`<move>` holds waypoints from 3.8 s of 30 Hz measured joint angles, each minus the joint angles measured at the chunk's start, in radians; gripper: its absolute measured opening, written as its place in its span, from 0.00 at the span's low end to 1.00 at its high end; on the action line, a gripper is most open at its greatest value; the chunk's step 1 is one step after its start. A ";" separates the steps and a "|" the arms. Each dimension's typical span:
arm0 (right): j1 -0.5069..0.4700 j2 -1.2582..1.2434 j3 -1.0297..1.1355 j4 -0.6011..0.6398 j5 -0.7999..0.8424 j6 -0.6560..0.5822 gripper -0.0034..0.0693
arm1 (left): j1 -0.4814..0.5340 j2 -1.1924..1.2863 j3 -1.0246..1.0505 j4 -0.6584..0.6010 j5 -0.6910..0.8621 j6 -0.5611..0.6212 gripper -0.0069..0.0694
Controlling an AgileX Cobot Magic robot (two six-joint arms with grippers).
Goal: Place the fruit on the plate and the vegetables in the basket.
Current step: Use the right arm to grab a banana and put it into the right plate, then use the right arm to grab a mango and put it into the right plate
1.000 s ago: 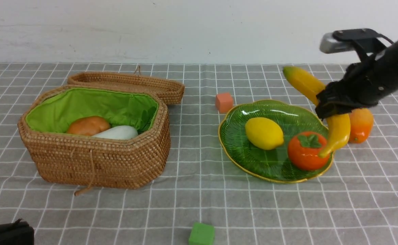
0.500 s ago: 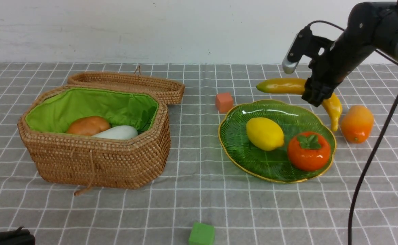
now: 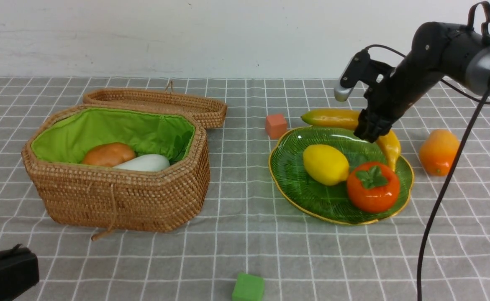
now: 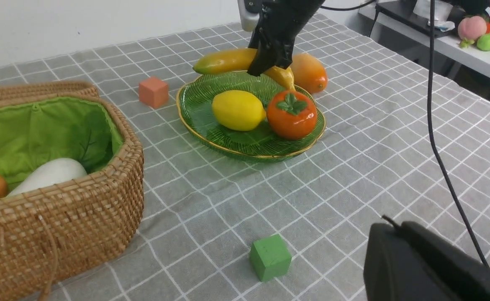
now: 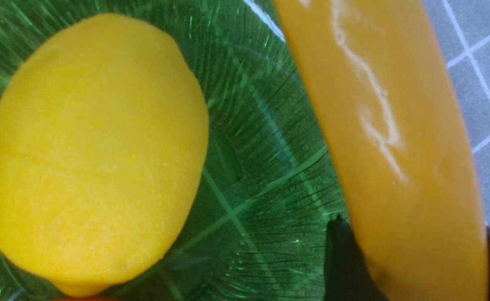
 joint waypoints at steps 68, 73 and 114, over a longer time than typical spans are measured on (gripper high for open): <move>0.132 -0.470 0.202 -0.039 0.299 0.690 0.80 | 0.000 0.000 0.000 0.023 -0.035 0.000 0.10; 0.255 -0.441 0.282 -0.011 0.259 0.492 0.80 | 0.000 0.000 0.000 0.029 0.028 0.000 0.10; 0.316 -0.460 0.318 -0.182 0.256 0.671 0.58 | 0.000 -0.007 0.000 0.015 0.041 0.001 0.11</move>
